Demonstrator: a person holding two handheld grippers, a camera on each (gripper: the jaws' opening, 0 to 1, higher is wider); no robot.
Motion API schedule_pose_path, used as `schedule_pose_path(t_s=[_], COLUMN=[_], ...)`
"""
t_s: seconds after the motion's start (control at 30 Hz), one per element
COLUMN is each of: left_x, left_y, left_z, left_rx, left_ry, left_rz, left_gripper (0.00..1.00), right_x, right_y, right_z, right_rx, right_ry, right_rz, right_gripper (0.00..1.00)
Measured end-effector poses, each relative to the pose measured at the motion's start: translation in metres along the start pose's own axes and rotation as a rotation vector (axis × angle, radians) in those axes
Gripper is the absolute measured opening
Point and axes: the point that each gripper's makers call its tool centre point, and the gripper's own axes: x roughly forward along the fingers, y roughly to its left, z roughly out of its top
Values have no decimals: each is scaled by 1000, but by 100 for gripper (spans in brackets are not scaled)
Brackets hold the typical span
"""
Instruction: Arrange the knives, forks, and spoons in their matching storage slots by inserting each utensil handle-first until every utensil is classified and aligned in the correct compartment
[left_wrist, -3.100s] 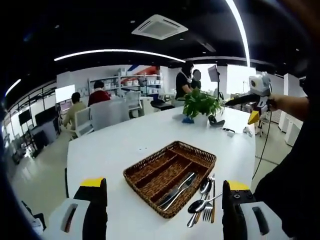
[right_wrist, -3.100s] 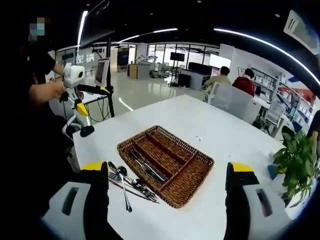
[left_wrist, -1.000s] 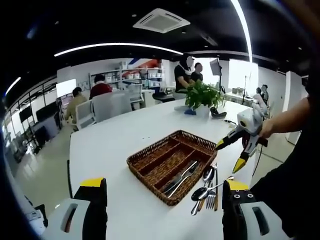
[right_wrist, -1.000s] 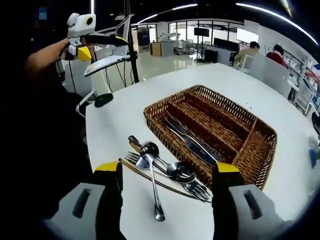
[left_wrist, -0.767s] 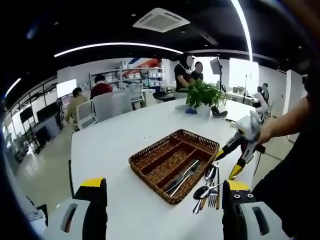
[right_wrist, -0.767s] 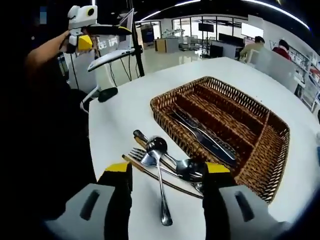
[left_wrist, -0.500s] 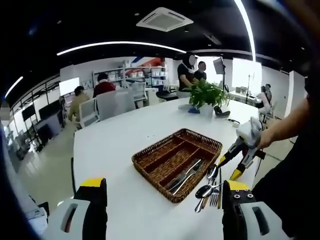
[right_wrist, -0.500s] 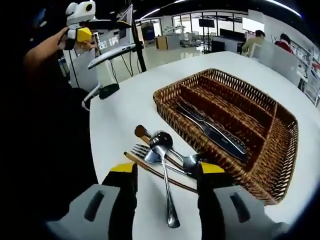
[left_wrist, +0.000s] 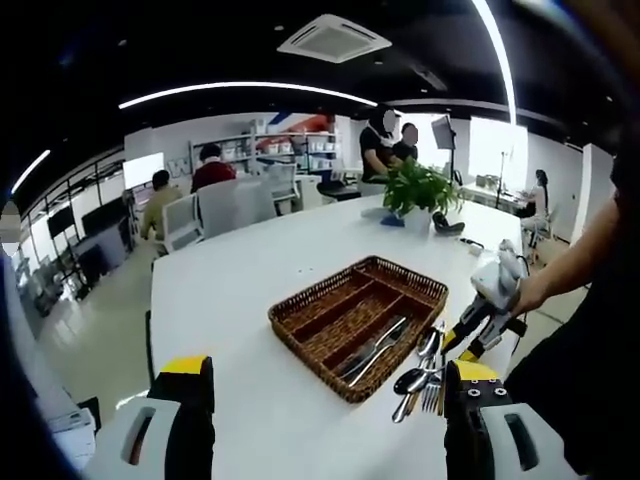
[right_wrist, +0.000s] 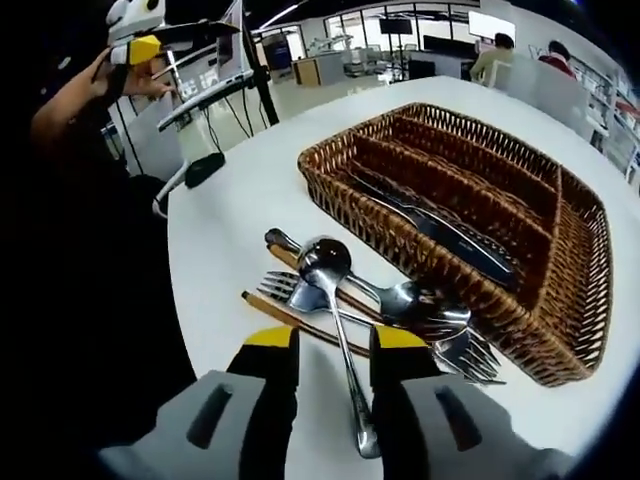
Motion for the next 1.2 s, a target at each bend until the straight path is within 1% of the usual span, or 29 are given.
schedule_pose_path(t_s=[0.07, 0.17, 0.33, 0.4, 0.47, 0.53, 0.73, 0.9, 1.07, 1.13, 1.2], left_x=[-3, -5, -8, -8, -9, -9, -10, -10, -9, -8, -8], left_y=[1, 3, 4, 4, 5, 6, 7, 8, 6, 5, 4], left_z=[-4, -7, -8, -9, -11, -12, -12, -13, -13, -14, -14], left_rx=[2, -1, -5, -6, -7, -8, -8, -9, -8, -5, -4], left_ry=[9, 14, 15, 17, 20, 21, 20, 21, 22, 25, 26], left_rz=[4, 10, 18, 19, 20, 22, 27, 31, 27, 24, 24], left_gripper=[100, 100, 100, 100, 100, 100, 100, 100, 100, 100, 100], right_x=[5, 10, 13, 15, 17, 18, 22, 27, 27, 28, 29], right_y=[1, -1, -3, -4, -3, -2, -2, -1, -4, -8, -5], right_z=[2, -3, -4, -4, -1, 0, -5, -9, -8, -8, -9], right_rx=[7, 29, 47, 52, 63, 59, 52, 52, 24, -35, -54], right_ry=[4, 25, 26, 33, 26, 26, 53, 61, 48, 42, 31], right_rz=[1, -1, -3, -7, -4, -5, -24, -34, -62, -76, -74], right_gripper=[20, 19, 15, 14, 15, 14, 11, 11, 6, 4, 3])
